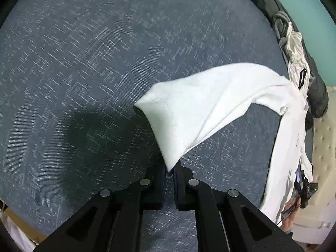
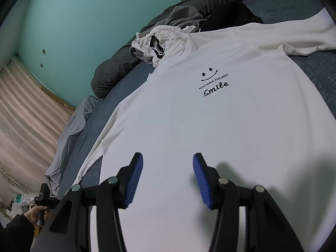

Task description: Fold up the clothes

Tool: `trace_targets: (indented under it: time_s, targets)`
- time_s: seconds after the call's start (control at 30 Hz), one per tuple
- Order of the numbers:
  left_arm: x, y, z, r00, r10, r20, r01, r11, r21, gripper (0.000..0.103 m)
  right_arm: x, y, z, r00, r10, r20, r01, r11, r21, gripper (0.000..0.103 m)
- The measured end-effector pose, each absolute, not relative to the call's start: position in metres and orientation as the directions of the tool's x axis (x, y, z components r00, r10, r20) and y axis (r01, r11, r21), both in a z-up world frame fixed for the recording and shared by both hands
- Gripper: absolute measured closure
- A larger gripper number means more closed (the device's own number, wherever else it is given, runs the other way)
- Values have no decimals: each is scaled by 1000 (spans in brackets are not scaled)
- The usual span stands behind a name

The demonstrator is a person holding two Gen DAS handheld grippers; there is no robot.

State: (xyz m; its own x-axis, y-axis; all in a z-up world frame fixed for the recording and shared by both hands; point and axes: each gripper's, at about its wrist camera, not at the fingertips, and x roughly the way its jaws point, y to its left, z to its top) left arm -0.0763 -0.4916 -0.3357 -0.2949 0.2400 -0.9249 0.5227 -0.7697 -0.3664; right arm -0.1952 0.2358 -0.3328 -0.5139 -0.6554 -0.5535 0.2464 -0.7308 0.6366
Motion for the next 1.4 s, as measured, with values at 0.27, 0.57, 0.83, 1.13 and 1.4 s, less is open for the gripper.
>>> trace_targets:
  time_s: [0.27,0.57,0.83,1.13,1.4]
  targets:
    - [-61,-517,-307,-427,115,-897,588,-719,-372,60,-196,232,-334,-509,-656,-557,251,-732,633,53]
    - [-84,-520,-336,-455,84,-887,603,-704,-376,61,-195,231,-335,-509,-651,-563,252,-738,626,53]
    - [-94,-513,-334,-483,22,-876,577,-744,-337,99,-197,232,-336,-504,-653,-564,252,-737,628,53]
    - [-102,-519,-298,-501,-172,-848,604,-771,-200,99,-196,230,-338,-502,-651,-569,256,-741,621,53]
    - [-97,-548,-283,-489,-239,-839,647,-745,-164,99,-197,231,-340,-502,-643,-578,252,-748,614,53]
